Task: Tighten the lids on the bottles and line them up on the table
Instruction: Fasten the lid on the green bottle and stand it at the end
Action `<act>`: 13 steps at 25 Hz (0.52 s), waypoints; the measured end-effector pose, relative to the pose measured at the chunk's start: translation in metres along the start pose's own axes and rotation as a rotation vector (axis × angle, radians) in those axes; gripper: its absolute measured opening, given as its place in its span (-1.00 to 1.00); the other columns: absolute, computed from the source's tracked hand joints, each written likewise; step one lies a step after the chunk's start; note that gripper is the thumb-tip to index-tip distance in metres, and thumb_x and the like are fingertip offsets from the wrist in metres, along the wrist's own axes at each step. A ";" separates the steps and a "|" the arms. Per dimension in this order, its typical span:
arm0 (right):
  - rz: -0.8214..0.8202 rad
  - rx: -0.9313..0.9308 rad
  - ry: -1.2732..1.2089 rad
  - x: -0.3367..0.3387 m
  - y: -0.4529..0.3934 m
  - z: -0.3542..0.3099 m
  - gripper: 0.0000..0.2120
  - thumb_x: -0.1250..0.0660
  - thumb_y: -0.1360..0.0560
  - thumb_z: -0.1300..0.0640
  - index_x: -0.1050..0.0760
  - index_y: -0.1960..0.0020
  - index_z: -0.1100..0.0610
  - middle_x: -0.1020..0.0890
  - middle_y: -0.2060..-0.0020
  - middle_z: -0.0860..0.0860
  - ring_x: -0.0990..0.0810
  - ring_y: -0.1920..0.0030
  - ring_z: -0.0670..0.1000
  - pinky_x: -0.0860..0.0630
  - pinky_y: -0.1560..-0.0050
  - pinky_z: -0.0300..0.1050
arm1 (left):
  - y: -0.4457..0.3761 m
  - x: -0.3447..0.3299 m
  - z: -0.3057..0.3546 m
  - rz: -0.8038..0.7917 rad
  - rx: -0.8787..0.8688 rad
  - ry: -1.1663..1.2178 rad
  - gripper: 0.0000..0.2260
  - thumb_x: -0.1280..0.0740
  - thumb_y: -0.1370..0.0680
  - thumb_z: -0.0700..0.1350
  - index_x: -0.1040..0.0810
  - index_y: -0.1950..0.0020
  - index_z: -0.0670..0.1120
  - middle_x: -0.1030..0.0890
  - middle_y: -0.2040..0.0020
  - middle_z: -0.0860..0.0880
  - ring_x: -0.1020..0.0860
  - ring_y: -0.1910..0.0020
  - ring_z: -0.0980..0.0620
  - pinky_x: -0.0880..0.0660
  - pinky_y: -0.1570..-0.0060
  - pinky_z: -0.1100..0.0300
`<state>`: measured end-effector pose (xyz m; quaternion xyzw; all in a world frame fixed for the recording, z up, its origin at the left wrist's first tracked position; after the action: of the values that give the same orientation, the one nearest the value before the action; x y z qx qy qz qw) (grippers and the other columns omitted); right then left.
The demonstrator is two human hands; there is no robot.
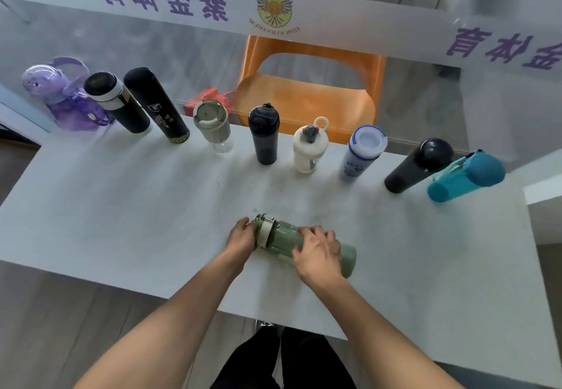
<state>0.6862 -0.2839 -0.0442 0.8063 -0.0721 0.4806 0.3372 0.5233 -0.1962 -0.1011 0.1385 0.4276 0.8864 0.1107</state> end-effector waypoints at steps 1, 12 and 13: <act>0.012 0.000 0.013 -0.001 0.000 -0.001 -0.56 -0.21 -0.56 0.00 -0.41 -0.42 0.01 -0.51 -0.30 0.06 -0.41 -0.28 0.15 -0.33 -0.34 0.05 | -0.001 -0.005 0.004 -0.026 -0.002 0.061 -0.74 -0.20 -0.61 -0.12 -0.52 -0.27 -0.08 -0.58 -0.18 -0.12 -0.54 -0.05 -0.07 -0.49 -0.18 0.00; 0.175 -0.016 -0.263 0.038 0.017 0.027 -0.35 -0.38 -0.45 -0.10 -0.31 -0.51 -0.07 -0.48 -0.36 0.02 -0.42 -0.30 0.13 -0.33 -0.38 0.04 | 0.043 -0.024 0.060 -0.107 -0.266 0.152 -0.82 -0.28 -0.61 -0.14 -0.65 -0.09 -0.15 -0.67 0.09 -0.11 -0.63 0.10 -0.06 -0.62 0.15 0.05; 0.210 -0.012 -0.300 0.045 0.023 0.037 -0.32 -0.40 -0.44 -0.10 -0.31 -0.52 -0.07 -0.49 -0.34 0.02 -0.45 -0.27 0.13 -0.36 -0.36 0.03 | 0.053 -0.032 0.067 -0.146 -0.299 0.157 -0.82 -0.27 -0.60 -0.21 -0.65 -0.08 -0.15 -0.66 0.11 -0.13 -0.62 0.11 -0.08 -0.63 0.15 0.04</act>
<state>0.7267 -0.3143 -0.0075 0.8550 -0.2085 0.3869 0.2755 0.5723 -0.1898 -0.0238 0.0192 0.3072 0.9378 0.1606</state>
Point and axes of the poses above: each hand's wrist, its own y-axis away from the middle knuckle, its own x-axis out of the back of the hand, z = x × y, the point moved 8 cm from there along -y, towards the middle knuckle
